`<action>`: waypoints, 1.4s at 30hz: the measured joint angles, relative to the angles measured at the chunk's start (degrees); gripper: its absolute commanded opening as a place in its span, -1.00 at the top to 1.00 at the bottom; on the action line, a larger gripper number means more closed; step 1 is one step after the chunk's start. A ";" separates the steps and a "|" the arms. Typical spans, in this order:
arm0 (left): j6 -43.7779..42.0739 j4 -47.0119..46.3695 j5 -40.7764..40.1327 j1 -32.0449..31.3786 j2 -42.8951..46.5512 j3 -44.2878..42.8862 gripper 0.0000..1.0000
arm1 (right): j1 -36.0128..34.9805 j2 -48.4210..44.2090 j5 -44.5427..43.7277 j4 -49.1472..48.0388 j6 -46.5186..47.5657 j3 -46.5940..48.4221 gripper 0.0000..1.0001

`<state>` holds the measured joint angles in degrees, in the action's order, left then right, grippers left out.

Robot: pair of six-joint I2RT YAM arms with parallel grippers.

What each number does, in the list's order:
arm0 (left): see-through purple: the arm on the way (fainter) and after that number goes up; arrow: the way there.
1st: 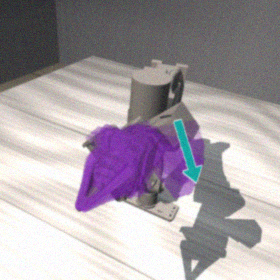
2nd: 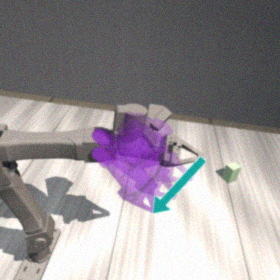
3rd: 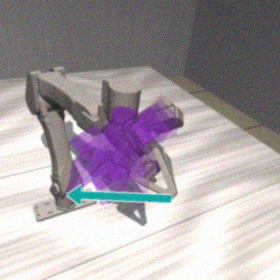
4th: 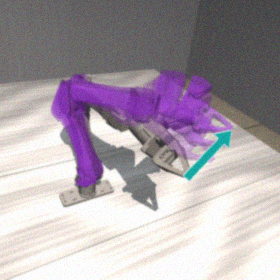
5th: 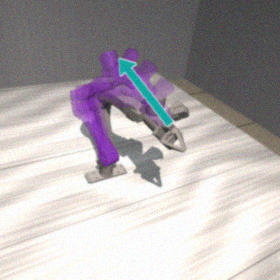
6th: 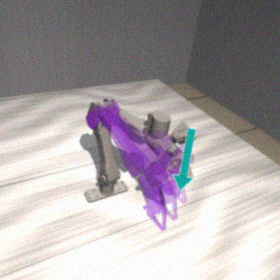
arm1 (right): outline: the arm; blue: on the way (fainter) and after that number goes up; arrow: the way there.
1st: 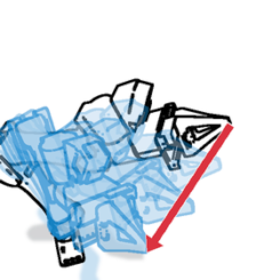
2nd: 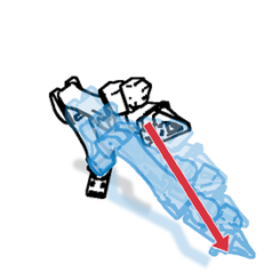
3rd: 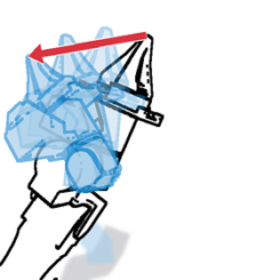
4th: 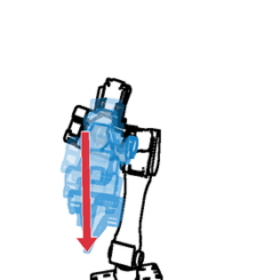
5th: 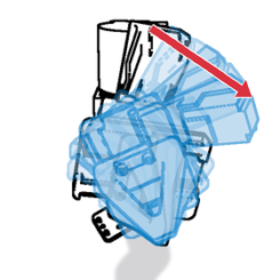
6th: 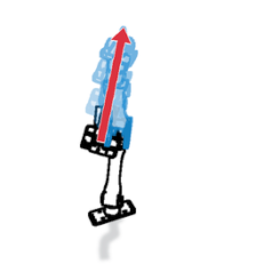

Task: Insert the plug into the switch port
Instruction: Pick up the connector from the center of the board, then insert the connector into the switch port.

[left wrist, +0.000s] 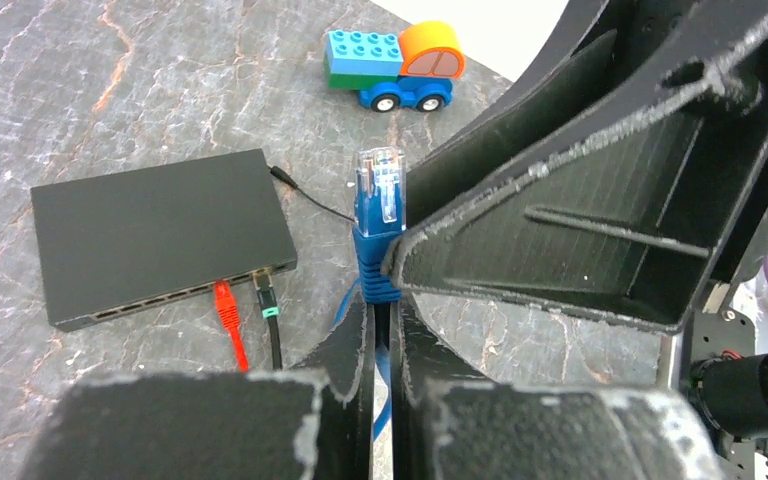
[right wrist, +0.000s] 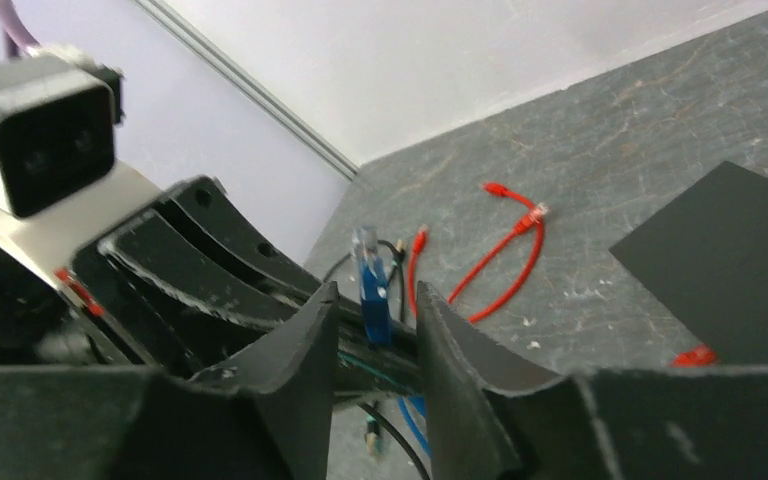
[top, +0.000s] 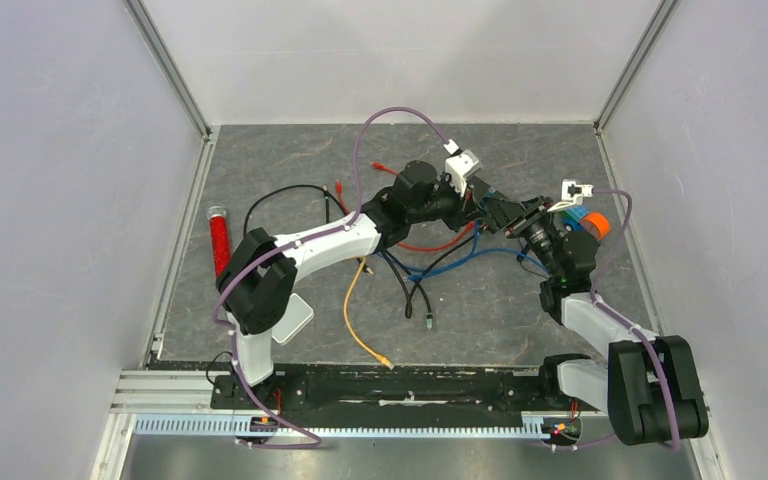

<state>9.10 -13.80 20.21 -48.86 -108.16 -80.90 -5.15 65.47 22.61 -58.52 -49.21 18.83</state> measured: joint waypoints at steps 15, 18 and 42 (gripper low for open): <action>-11.67 20.96 -26.62 3.45 6.78 -4.63 0.96 | 1.66 -6.64 -3.54 21.88 15.10 8.52 -0.55; -15.63 24.96 -33.94 3.56 8.24 -8.68 0.96 | 1.68 -6.91 -4.79 25.00 17.75 9.94 -0.59; -13.44 38.38 -21.62 4.96 -12.41 -14.60 0.96 | 10.32 24.15 6.82 45.46 34.53 36.04 -0.46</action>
<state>-4.34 24.58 -1.41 -43.90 -120.57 -95.50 5.17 89.62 29.43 -13.06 -14.68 54.87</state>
